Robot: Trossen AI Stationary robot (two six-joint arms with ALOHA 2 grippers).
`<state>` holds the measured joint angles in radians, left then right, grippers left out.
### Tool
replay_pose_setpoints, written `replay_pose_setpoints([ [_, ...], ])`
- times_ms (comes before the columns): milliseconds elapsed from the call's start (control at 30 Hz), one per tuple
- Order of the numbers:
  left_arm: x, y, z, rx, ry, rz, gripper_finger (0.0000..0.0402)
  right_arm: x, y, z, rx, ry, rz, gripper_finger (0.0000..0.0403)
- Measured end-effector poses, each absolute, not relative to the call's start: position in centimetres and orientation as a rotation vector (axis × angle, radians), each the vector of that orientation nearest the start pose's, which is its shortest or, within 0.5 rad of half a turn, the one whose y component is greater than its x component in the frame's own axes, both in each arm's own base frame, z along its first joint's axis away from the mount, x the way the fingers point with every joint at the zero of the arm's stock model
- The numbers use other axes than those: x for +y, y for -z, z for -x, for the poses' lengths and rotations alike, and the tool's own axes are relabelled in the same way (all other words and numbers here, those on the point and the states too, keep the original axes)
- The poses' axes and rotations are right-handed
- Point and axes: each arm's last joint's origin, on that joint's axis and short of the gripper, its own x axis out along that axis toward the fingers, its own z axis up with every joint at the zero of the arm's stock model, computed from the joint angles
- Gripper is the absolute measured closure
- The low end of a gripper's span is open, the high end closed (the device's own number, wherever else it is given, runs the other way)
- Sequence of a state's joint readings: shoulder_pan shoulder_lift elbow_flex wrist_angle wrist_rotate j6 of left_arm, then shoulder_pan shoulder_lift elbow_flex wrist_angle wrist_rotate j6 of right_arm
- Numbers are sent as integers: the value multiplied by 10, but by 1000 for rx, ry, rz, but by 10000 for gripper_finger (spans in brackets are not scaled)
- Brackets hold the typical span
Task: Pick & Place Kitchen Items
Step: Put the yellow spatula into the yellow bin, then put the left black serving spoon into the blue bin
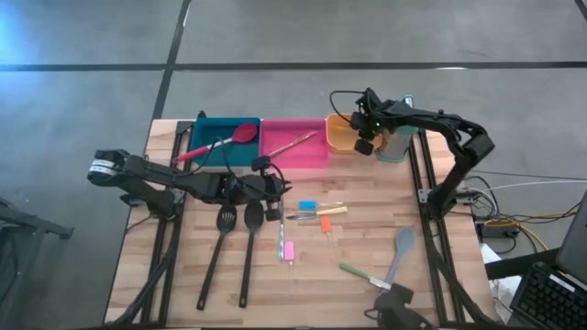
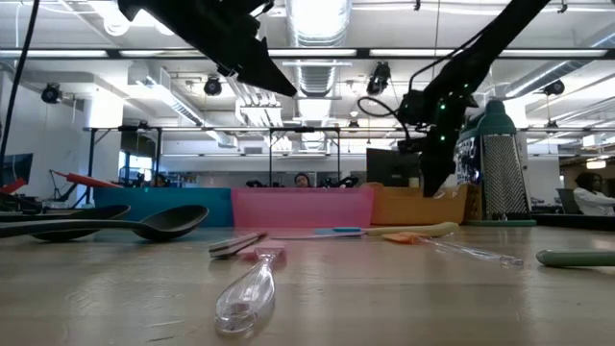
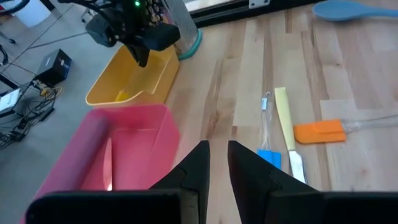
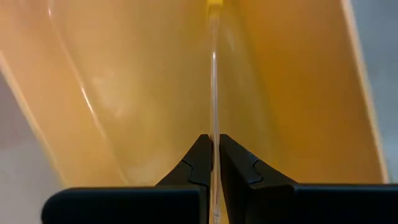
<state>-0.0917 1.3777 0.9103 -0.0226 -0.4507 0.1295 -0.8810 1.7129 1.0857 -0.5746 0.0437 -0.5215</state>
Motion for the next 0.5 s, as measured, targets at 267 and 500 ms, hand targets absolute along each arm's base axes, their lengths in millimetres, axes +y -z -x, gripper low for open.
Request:
replay_pose_setpoints([
  [267, -15, -261, -298, 497, -321, -257, 342, -260, -177, -213, 1333, 482, -143, 359],
  [500, -15, -258, -297, 498, -321, -256, 338, -262, -182, -216, 1342, 482, -146, 334],
])
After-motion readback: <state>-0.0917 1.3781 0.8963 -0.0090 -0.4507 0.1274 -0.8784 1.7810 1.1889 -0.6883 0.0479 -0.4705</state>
